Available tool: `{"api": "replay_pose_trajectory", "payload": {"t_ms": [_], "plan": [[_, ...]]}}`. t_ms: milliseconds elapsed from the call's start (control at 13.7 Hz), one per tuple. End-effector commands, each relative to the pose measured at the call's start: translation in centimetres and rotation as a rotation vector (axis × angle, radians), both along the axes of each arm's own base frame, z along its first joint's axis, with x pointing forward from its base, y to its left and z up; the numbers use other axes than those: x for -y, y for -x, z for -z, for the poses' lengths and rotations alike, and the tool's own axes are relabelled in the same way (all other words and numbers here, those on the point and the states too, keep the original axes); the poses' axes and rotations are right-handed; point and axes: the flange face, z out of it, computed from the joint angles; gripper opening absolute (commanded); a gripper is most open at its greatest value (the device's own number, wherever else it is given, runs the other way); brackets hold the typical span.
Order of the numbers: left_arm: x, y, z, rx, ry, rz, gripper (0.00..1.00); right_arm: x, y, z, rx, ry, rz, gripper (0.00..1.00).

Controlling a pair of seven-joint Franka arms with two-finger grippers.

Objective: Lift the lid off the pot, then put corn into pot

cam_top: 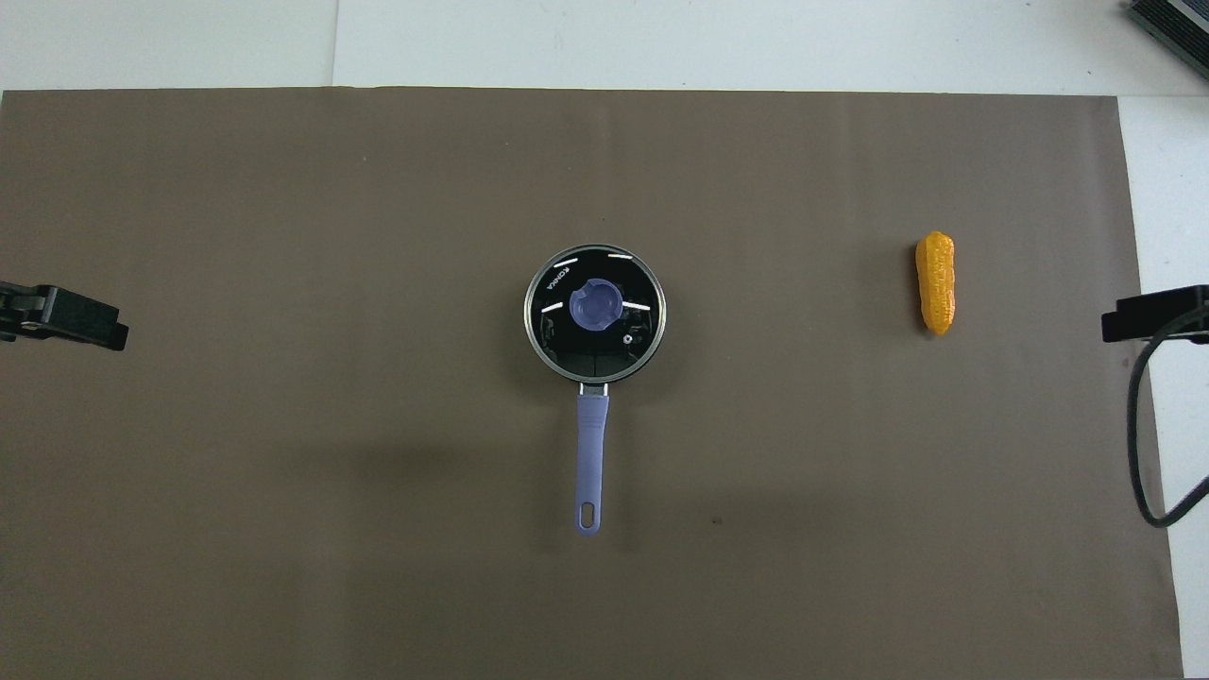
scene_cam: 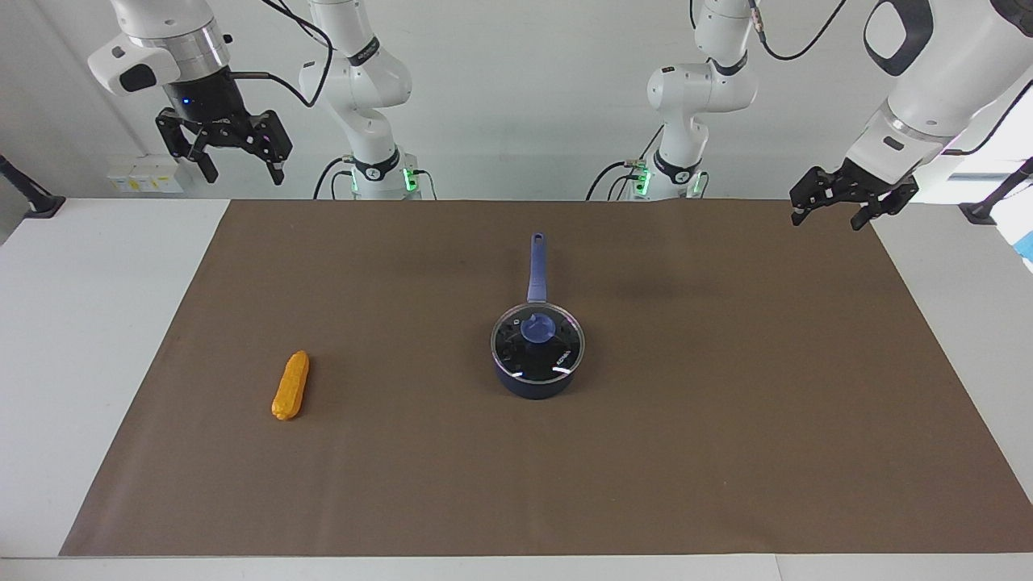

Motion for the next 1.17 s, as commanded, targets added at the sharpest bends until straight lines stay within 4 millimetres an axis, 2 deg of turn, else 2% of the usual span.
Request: {"api": "replay_pose_trajectory", "payload": {"t_ms": [0, 512, 659, 1098], "plan": [[-0.2, 0.1, -0.6, 0.01, -0.013, 0.012, 1.0, -0.4, 0.6, -0.1, 0.013, -0.012, -0.002, 1.0], [-0.2, -0.2, -0.7, 0.026, -0.012, 0.01, 1.0, 0.2, 0.5, -0.1, 0.013, -0.011, 0.012, 1.0], [0.7, -0.4, -0.8, 0.045, -0.011, 0.03, 1.0, 0.2, 0.5, -0.1, 0.013, -0.011, 0.012, 1.0], [1.6, -0.3, -0.3, 0.044, -0.01, 0.047, 1.0, 0.2, 0.5, -0.2, 0.015, -0.011, 0.014, 1.0]]}}
